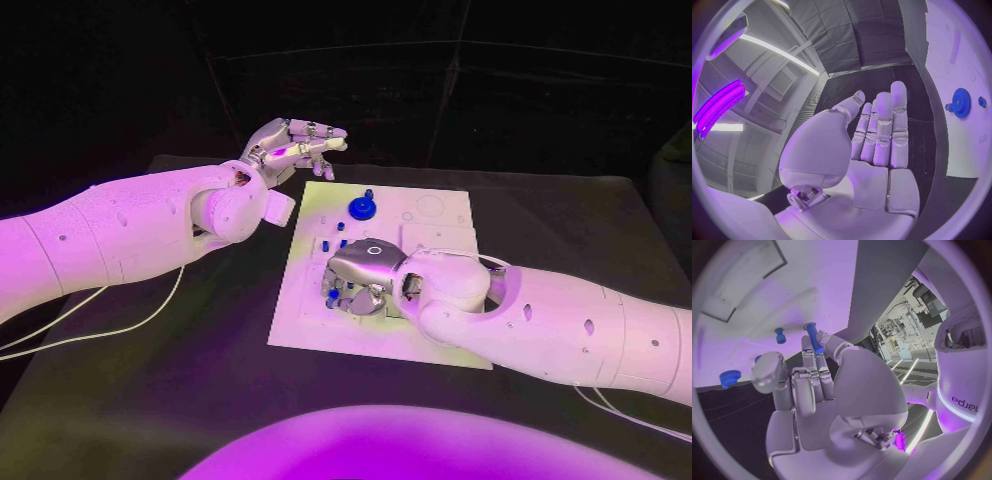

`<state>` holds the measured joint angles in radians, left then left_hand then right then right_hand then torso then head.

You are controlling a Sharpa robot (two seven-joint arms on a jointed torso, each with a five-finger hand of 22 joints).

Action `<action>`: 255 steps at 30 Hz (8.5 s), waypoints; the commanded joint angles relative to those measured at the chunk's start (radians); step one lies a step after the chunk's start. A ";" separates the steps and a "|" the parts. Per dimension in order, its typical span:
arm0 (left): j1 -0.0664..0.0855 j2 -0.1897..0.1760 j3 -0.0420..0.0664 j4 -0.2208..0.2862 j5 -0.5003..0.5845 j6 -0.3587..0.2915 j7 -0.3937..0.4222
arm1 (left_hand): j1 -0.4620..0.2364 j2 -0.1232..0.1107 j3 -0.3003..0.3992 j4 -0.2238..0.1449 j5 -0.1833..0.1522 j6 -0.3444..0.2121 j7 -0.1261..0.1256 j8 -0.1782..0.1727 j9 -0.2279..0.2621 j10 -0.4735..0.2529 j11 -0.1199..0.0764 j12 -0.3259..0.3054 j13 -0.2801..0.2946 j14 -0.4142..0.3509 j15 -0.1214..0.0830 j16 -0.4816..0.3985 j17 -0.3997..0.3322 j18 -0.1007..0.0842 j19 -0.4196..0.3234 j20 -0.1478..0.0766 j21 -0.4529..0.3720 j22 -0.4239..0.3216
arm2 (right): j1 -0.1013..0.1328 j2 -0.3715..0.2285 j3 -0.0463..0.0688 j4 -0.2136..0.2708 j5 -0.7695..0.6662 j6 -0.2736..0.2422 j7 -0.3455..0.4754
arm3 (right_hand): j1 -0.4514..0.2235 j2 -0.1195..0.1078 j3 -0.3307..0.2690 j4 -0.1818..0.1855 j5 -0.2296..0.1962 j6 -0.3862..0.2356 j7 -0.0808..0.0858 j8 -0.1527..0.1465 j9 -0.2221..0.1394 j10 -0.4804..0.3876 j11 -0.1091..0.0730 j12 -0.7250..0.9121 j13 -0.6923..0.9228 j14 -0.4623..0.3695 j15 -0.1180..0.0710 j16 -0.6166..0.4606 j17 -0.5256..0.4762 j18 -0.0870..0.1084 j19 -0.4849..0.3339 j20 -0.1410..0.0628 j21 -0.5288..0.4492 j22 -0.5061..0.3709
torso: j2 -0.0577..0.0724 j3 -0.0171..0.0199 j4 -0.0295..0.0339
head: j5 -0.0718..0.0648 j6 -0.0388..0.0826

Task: Assemble the parts on the task board

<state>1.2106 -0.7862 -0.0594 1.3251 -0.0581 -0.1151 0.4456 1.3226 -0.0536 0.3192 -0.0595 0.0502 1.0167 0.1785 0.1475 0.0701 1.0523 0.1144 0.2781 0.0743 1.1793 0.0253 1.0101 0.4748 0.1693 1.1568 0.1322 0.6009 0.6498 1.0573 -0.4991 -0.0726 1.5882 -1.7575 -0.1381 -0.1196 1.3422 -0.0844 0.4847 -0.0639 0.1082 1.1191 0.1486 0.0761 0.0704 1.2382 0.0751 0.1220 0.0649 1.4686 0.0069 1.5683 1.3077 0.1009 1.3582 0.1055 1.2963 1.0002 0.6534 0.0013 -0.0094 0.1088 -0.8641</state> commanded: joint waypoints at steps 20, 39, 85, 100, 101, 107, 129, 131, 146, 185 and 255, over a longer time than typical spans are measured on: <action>0.002 -0.002 0.001 0.003 0.004 0.011 0.002 | 0.009 0.001 -0.001 -0.007 0.001 -0.002 0.005 0.006 -0.001 -0.008 -0.002 0.004 -0.002 -0.005 0.002 -0.002 -0.003 0.014 0.004 -0.006 -0.005 -0.003 | 0.001 0.015 -0.003 -0.013 -0.044 0.051 -0.051 | -0.029 -0.033 0.002 0.010 0.008 -0.041 0.018 -0.015 -0.006 -0.037 0.021 -0.046 -0.002 0.102 0.012 0.003 0.263 0.004 -0.008 0.012 -0.001 -0.010 | 0.000 0.0001 0.0005 | 0.002 -0.003; 0.002 -0.003 0.001 0.003 0.004 0.013 0.000 | 0.009 0.001 -0.001 -0.007 0.001 -0.002 0.005 0.006 -0.001 -0.008 -0.002 0.004 -0.002 -0.005 0.002 -0.002 -0.003 0.014 0.004 -0.006 -0.005 -0.003 | 0.001 0.027 -0.005 -0.016 -0.057 0.041 -0.048 | -0.048 -0.051 -0.009 0.017 0.025 -0.065 0.016 -0.012 -0.004 -0.045 0.023 -0.048 0.002 0.102 0.017 0.003 0.263 0.005 -0.010 0.021 -0.001 -0.011 | 0.000 0.0004 0.0000 | 0.004 -0.004; 0.002 -0.007 0.001 0.000 0.004 0.020 -0.010 | 0.009 0.000 -0.002 -0.008 0.000 -0.004 0.005 0.007 -0.002 -0.011 -0.001 0.005 -0.003 -0.007 0.002 -0.002 -0.006 0.013 0.005 -0.006 -0.007 -0.005 | 0.020 -0.152 -0.004 0.133 0.056 -0.212 0.018 | -0.074 -0.074 -0.334 0.083 0.092 -0.222 0.010 -0.010 -0.002 -0.167 0.026 0.009 0.003 0.102 0.021 0.003 0.263 0.022 -0.048 0.021 -0.064 -0.119 | -0.006 0.0000 -0.0085 | -0.007 0.011; 0.002 -0.009 -0.009 0.000 0.004 0.024 -0.005 | 0.009 0.000 -0.002 -0.008 0.000 -0.005 0.005 0.007 -0.002 -0.012 -0.001 0.006 -0.003 -0.007 0.002 -0.002 -0.007 0.013 0.004 -0.006 -0.008 -0.005 | 0.105 -0.473 0.008 0.216 0.540 -0.265 -0.122 | -0.068 0.016 -0.498 0.167 0.185 -0.075 -0.034 0.104 0.026 0.109 -0.052 0.939 0.850 0.072 -0.052 -0.068 0.192 -0.024 0.066 -0.049 0.089 0.149 | -0.020 -0.0070 -0.0330 | -0.075 0.035; 0.002 -0.010 -0.009 0.000 0.004 0.025 -0.005 | 0.009 0.000 -0.002 -0.008 0.000 -0.005 0.005 0.007 -0.002 -0.012 -0.001 0.006 -0.003 -0.007 0.002 -0.002 -0.007 0.013 0.004 -0.006 -0.008 -0.005 | 0.103 -0.485 0.008 0.218 0.529 -0.259 -0.142 | -0.062 0.033 -0.519 0.182 0.199 -0.079 -0.031 0.118 0.029 0.098 -0.062 1.031 0.961 0.052 -0.066 -0.175 0.093 -0.031 0.068 -0.049 0.096 0.163 | -0.019 -0.0067 -0.0345 | -0.078 0.035; 0.002 -0.015 -0.012 0.004 0.004 0.027 -0.004 | 0.009 0.000 -0.002 -0.008 0.000 -0.005 0.005 0.008 -0.002 -0.012 -0.001 0.006 -0.003 -0.007 0.003 -0.002 -0.007 0.013 0.004 -0.006 -0.008 -0.005 | 0.061 -0.543 0.007 0.247 0.447 -0.228 -0.266 | -0.110 0.023 -0.601 0.244 0.185 -0.085 -0.050 0.160 0.050 0.174 -0.059 1.198 1.174 0.070 -0.068 -0.190 0.058 -0.031 0.082 -0.061 0.117 0.203 | -0.019 -0.0039 -0.0454 | -0.094 0.036; 0.001 -0.032 -0.015 0.016 0.004 0.029 -0.003 | 0.006 0.001 -0.004 -0.007 0.000 -0.005 0.006 0.008 -0.002 -0.013 0.000 0.007 -0.003 -0.008 0.003 -0.002 -0.008 0.013 0.004 -0.005 -0.009 -0.006 | -0.046 -0.477 0.006 0.247 0.318 -0.152 -0.407 | -0.126 0.009 -0.661 0.335 0.161 -0.117 -0.052 0.201 0.080 0.198 -0.060 1.247 1.252 0.079 -0.066 -0.134 0.100 -0.041 0.100 -0.059 0.140 0.254 | -0.019 -0.0055 -0.0518 | -0.101 0.035; 0.001 -0.033 -0.015 0.017 0.004 0.029 -0.003 | 0.006 0.001 -0.004 -0.007 0.000 -0.005 0.006 0.008 -0.002 -0.013 0.000 0.007 -0.003 -0.008 0.003 -0.002 -0.008 0.013 0.004 -0.005 -0.009 -0.006 | -0.052 -0.466 0.006 0.241 0.311 -0.153 -0.408 | -0.124 0.010 -0.662 0.336 0.163 -0.119 -0.051 0.203 0.082 0.199 -0.060 1.248 1.254 0.079 -0.066 -0.133 0.101 -0.041 0.099 -0.059 0.140 0.254 | -0.020 -0.0061 -0.0515 | -0.101 0.034; 0.001 -0.036 -0.015 0.020 0.004 0.031 -0.004 | 0.006 0.001 -0.004 -0.007 0.000 -0.005 0.006 0.008 -0.002 -0.013 0.000 0.007 -0.003 -0.008 0.003 -0.002 -0.008 0.013 0.004 -0.005 -0.009 -0.006 | -0.072 -0.396 0.006 0.175 0.285 -0.115 -0.418 | -0.091 0.027 -0.662 0.339 0.188 -0.128 -0.051 0.219 0.094 0.200 -0.059 1.252 1.266 0.078 -0.064 -0.125 0.104 -0.042 0.100 -0.057 0.143 0.261 | -0.020 -0.0069 -0.0494 | -0.100 0.033; 0.002 -0.040 -0.015 0.024 0.004 0.039 -0.010 | 0.007 0.001 -0.005 -0.009 0.000 -0.007 0.006 0.009 -0.002 -0.016 -0.001 0.009 -0.003 -0.009 0.003 -0.002 -0.010 0.013 0.004 -0.005 -0.011 -0.008 | -0.074 -0.404 0.010 0.283 0.512 -0.225 -0.377 | -0.033 0.084 -0.682 0.340 0.416 -0.064 -0.079 0.267 0.152 0.206 -0.083 1.233 1.278 0.075 -0.083 -0.106 0.107 -0.046 0.107 -0.073 0.156 0.288 | -0.020 -0.0099 -0.0477 | -0.086 0.034; 0.003 -0.048 -0.015 0.032 0.004 0.042 -0.015 | 0.008 0.001 -0.005 -0.009 0.000 -0.007 0.006 0.011 -0.002 -0.016 0.000 0.011 -0.003 -0.010 0.003 -0.001 -0.012 0.013 0.004 -0.005 -0.013 -0.009 | -0.070 -0.352 0.011 0.245 0.477 -0.324 -0.342 | -0.151 0.063 -0.598 0.211 0.174 -0.061 -0.081 0.188 0.313 0.200 -0.087 1.147 1.263 0.068 -0.088 -0.111 0.077 -0.047 0.109 -0.081 0.147 0.294 | -0.020 -0.0109 -0.0522 | -0.086 0.034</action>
<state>1.2112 -0.8331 -0.0753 1.3547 -0.0579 -0.0827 0.4256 1.3226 -0.0536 0.3136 -0.0651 0.0502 1.0132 0.1821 0.1512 0.0697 1.0452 0.1144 0.2826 0.0723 1.1757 0.0289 1.0101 0.4640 0.1692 1.1602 0.1287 0.5927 0.6418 0.9859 -0.8375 -0.0624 1.8239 -1.3480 -0.3979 -0.5405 1.1986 -0.0196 -0.1085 0.1482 0.2738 1.0683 0.0646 0.2714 0.3854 1.4368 -0.0204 1.2747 1.3074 1.4669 -0.0877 1.4578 1.3074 0.0619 1.4654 0.0197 1.4473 1.2958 0.6332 -0.0097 -0.0593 0.0244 -0.8303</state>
